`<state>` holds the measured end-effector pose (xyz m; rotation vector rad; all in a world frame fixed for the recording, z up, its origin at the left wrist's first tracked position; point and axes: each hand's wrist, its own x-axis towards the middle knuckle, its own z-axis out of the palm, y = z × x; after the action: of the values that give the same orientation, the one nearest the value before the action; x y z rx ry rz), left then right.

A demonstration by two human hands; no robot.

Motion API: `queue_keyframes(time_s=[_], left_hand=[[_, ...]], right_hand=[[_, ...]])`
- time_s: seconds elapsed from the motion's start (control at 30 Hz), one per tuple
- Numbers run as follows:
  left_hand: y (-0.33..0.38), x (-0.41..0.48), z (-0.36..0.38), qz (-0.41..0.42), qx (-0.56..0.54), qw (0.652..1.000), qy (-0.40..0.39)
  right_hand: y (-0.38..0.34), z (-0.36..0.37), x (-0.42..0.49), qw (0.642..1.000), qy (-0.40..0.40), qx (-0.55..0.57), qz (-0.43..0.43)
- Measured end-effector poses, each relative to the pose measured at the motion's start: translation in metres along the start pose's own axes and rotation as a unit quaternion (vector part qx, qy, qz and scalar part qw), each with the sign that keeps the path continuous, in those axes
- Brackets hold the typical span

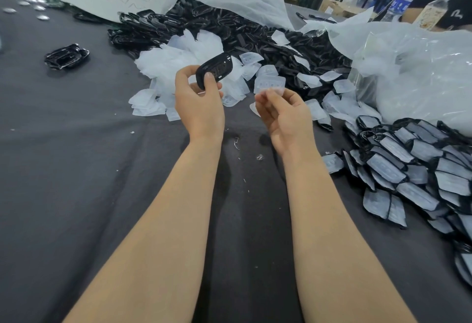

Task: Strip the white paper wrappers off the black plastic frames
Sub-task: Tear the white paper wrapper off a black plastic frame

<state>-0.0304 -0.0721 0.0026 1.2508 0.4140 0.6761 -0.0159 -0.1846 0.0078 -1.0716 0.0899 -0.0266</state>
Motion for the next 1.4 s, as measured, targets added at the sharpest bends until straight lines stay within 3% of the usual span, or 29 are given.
queue_keyframes(time_s=[0.3, 0.67, 0.97, 1.23, 1.4], left_hand=[[-0.002, -0.001, 0.002, -0.001, 0.008, 1.0, -0.012], [-0.006, -0.004, 0.004, -0.01, 0.068, 0.991, -0.112], [-0.009, -0.003, 0.005, -0.008, 0.09, 0.988, -0.128], [-0.01, -0.003, 0.005, -0.004, 0.091, 0.987, -0.132], [-0.01, -0.003, 0.005, -0.004, 0.093, 0.987, -0.133]], right_hand=[[0.0, 0.001, -0.002, 0.999, 0.017, -0.043, -0.016], [-0.003, -0.004, 0.0, 0.99, 0.09, -0.103, -0.041], [-0.008, 0.002, -0.001, 0.998, 0.046, 0.045, -0.01], [-0.002, 0.0, 0.0, 0.992, 0.047, -0.091, -0.073], [-0.001, 0.001, 0.001, 0.992, 0.035, -0.107, -0.061]])
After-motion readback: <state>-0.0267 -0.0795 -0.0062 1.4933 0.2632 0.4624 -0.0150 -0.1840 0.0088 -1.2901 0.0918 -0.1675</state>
